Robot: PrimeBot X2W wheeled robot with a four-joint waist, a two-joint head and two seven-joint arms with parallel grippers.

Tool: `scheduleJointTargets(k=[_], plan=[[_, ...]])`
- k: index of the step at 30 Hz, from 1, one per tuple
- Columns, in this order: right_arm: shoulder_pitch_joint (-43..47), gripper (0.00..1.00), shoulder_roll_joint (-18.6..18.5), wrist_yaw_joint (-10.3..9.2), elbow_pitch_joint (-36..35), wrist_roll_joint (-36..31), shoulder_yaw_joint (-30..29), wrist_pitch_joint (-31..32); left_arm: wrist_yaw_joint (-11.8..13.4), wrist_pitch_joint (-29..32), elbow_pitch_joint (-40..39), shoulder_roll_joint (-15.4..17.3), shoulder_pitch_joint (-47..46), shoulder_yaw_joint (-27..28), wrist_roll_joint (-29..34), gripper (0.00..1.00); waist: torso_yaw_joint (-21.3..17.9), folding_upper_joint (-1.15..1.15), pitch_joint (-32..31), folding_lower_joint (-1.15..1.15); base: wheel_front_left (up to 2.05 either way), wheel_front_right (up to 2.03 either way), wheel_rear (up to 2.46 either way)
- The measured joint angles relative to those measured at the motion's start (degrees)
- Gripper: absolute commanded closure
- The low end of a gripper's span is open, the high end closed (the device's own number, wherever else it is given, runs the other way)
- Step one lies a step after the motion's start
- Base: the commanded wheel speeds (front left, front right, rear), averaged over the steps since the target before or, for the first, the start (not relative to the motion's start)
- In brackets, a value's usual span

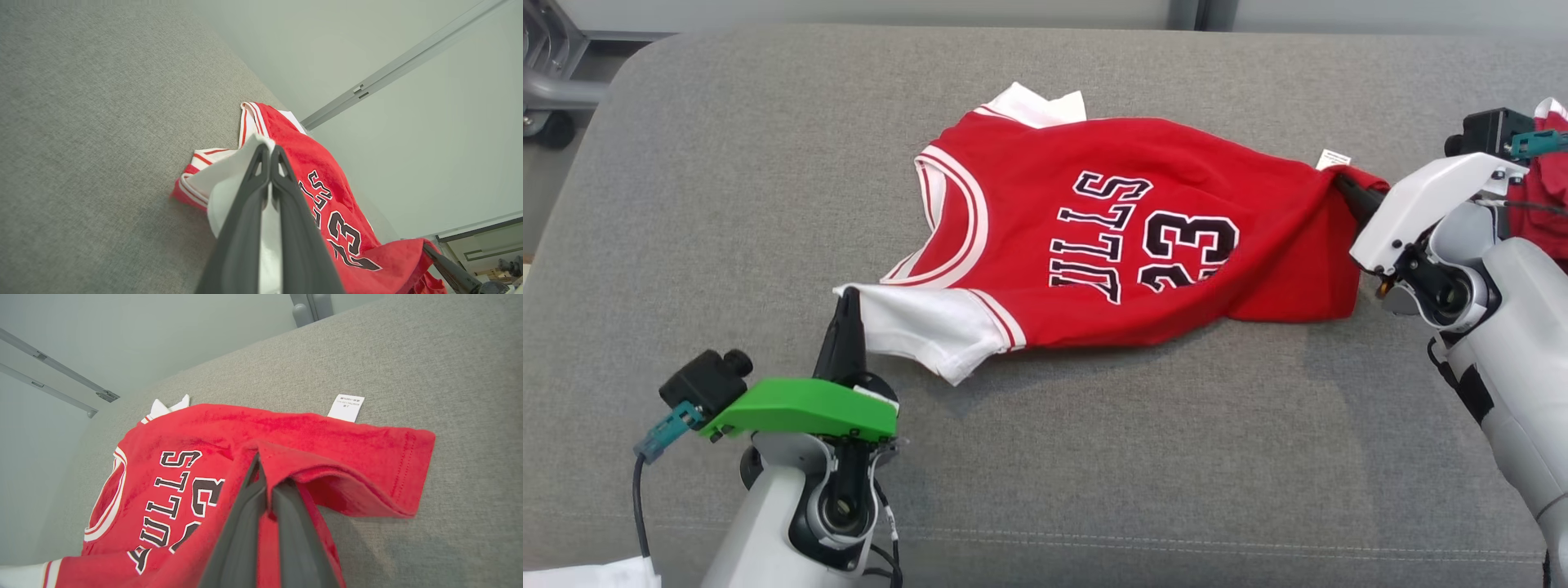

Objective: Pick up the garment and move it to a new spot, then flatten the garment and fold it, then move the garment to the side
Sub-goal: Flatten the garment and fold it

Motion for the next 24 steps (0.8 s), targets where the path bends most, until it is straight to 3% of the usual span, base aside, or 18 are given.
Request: scheduleJointTargets(k=[1, 2, 6, 15, 24], plan=[[-0.6, 0.52, 0.3, -0.04, 0.6, -0.3, 0.0, -0.6, 0.0, 0.0, 0.0, 0.0, -0.7, 0.0, 0.1, 1.0, 0.1, 0.0, 0.3, 0.0, 0.0, 0.0, 0.0], [-1.0, 0.02, 0.5, -0.05, 1.2, -0.5, 0.1, -0.9, 0.0, -0.3, 0.1, 0.0, -1.3, 0.0, 0.2, 1.0, 0.1, 0.0, 0.6, 0.0, 0.0, 0.0, 0.0], [-1.7, 0.0, 1.0, 0.04, 3.0, -1.5, 1.0, -2.1, 0.0, -0.7, 0.2, 0.0, -3.1, 0.2, 0.3, 1.0, 0.0, 0.0, 1.5, 0.0, 0.0, 0.0, 0.0], [-2.8, 0.0, -1.1, 5.53, 2.3, -5.0, 3.3, -8.3, 0.0, -1.0, 1.4, 0.0, -4.0, 2.4, 2.3, 1.0, -2.7, 0.0, 1.9, 0.0, 0.0, 0.0, 0.0], [1.1, 0.0, -2.5, 6.76, -1.5, -8.5, 5.0, -18.7, 0.0, -1.2, 0.5, -0.1, -4.1, 6.2, 8.0, 1.0, -7.0, 0.0, 1.7, 0.0, 0.0, 0.0, 0.0]])
